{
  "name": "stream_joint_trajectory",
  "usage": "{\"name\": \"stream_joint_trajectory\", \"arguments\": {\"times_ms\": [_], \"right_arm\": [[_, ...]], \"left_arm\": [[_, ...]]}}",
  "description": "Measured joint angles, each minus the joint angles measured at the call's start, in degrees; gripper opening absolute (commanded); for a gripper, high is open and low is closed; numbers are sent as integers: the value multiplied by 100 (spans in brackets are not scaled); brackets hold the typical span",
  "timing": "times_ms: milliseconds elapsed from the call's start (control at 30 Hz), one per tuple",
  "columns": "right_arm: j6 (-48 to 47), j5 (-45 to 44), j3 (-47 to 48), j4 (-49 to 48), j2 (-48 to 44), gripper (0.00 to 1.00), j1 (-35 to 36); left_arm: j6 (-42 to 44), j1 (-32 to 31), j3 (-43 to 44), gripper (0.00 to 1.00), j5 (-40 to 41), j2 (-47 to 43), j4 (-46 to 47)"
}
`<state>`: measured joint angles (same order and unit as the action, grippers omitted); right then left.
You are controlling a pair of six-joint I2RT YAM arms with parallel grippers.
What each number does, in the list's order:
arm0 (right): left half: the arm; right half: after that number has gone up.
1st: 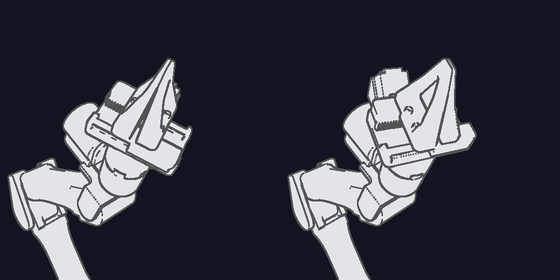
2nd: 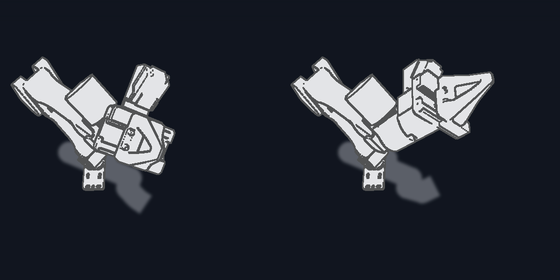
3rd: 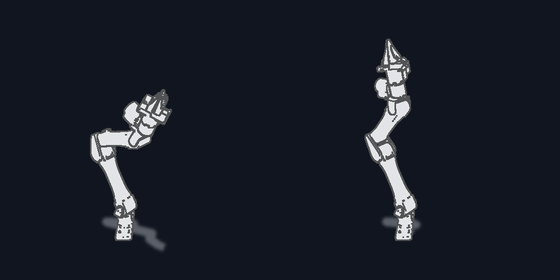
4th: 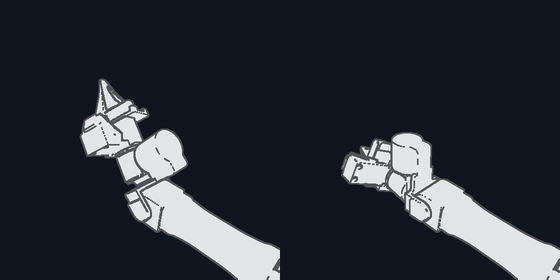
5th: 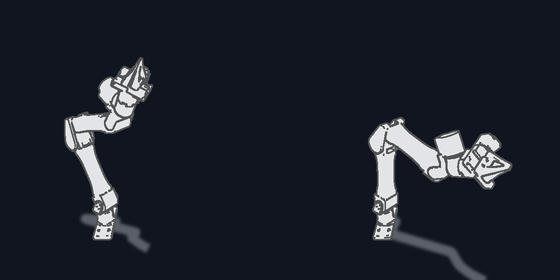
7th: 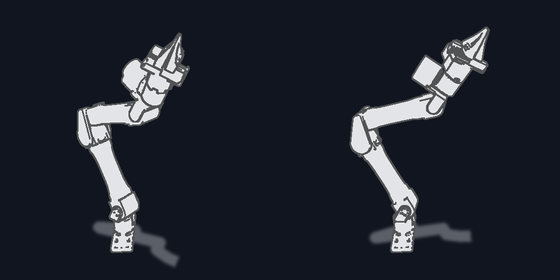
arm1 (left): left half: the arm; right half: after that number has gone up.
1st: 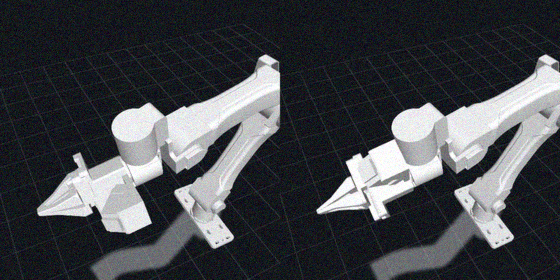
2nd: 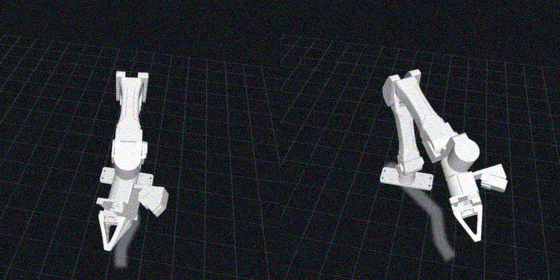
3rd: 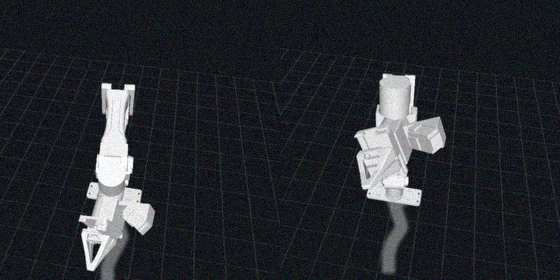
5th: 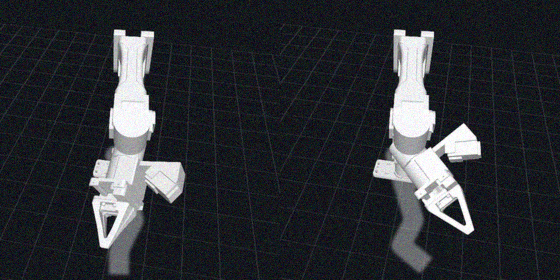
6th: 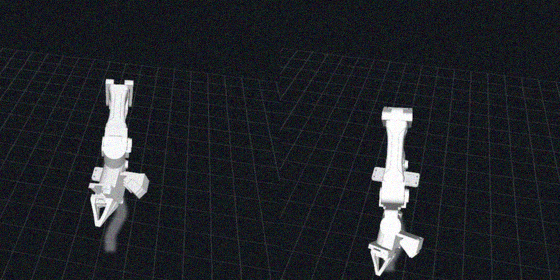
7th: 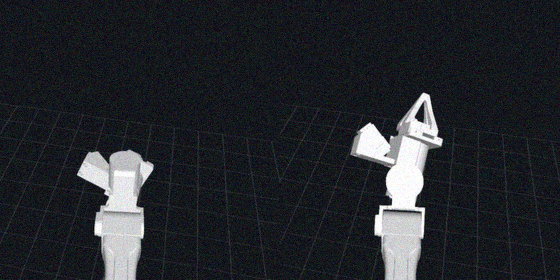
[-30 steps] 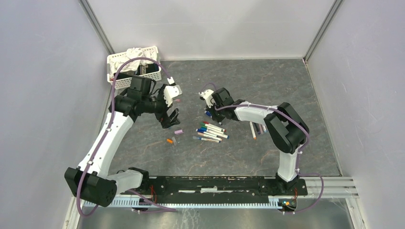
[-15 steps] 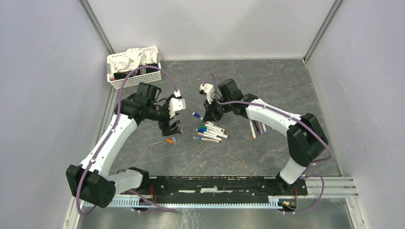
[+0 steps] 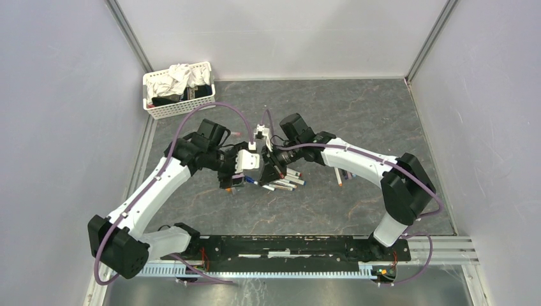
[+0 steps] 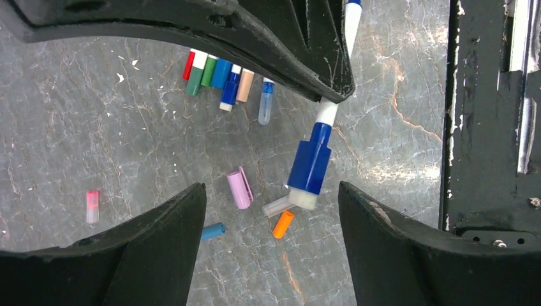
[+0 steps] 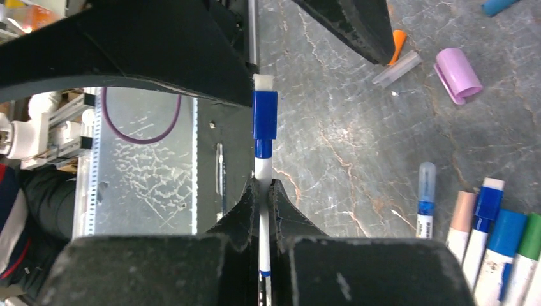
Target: Open the pen caps
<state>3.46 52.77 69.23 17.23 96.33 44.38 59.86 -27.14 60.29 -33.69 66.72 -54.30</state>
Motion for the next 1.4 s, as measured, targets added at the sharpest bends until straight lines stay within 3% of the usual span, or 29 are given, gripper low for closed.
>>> {"name": "stream_joint_trajectory", "arguments": {"times_ms": [500,800,867,900,933,967,1100,1400], "right_arm": [[605,446,2,-398,208,0,13],[938,575,2,-601,393,0,98],[990,601,0,-647,393,0,111],[1005,610,0,-649,393,0,114],[1021,627,0,-649,393,2,116],[1019,623,0,-675,393,6,114],[1058,627,-11,-717,396,34,114],[1283,544,-310,-1176,393,37,116]], "left_arm": [[269,-251,-446,38,7,0,-173],[310,-278,-446,37,-238,2,-225],[361,-297,-446,26,-258,2,-240],[376,-302,-446,13,-262,2,-249],[400,-302,-446,5,-264,2,-258],[474,-302,-446,3,-273,2,-337],[562,-302,-450,2,-264,2,-345],[560,-328,-439,2,-262,33,-354]]}}
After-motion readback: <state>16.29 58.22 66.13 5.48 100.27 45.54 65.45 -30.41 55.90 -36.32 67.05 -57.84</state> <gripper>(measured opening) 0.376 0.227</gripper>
